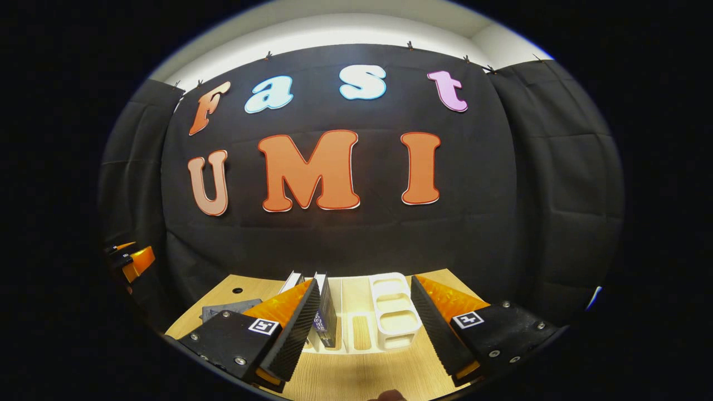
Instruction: Open the schoolbag, grab two books from the bookshelf and put them into the schoolbag.
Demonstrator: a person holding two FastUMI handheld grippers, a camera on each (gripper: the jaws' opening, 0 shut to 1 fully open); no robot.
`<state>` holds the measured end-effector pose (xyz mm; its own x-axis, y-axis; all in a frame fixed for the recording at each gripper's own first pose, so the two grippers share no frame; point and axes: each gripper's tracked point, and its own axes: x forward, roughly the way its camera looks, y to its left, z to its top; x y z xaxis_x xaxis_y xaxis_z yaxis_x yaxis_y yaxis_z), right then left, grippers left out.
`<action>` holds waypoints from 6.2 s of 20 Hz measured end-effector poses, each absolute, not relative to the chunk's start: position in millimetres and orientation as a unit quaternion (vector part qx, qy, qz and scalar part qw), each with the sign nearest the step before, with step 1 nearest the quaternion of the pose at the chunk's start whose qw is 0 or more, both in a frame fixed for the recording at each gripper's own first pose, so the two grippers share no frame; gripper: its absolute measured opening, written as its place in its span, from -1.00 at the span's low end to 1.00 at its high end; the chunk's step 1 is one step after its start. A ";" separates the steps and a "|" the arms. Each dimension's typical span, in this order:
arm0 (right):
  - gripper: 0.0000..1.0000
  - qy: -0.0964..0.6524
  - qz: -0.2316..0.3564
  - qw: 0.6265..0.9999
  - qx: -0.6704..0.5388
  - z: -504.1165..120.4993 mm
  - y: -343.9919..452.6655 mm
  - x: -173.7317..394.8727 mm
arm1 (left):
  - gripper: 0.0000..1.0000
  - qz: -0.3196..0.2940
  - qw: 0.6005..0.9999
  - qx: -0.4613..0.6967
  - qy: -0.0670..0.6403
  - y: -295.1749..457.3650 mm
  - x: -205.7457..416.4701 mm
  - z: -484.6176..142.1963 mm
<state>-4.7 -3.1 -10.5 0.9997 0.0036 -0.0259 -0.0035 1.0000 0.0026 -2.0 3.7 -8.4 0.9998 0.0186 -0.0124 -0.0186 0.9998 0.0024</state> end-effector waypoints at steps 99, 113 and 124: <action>0.95 0.209 -0.050 0.970 0.109 -130.6 63.2 -33.2 | -0.99 -0.361 0.808 0.233 0.403 -24.7 124.3 -174.8; 0.94 0.262 -0.004 0.965 0.009 -38.3 142.5 22.7 | -0.99 -0.368 0.816 0.219 0.387 -4.8 145.5 -155.7; 0.97 0.376 0.065 0.920 -0.091 -10.4 214.2 143.3 | -0.99 -0.364 0.818 0.216 0.389 1.3 139.0 -156.3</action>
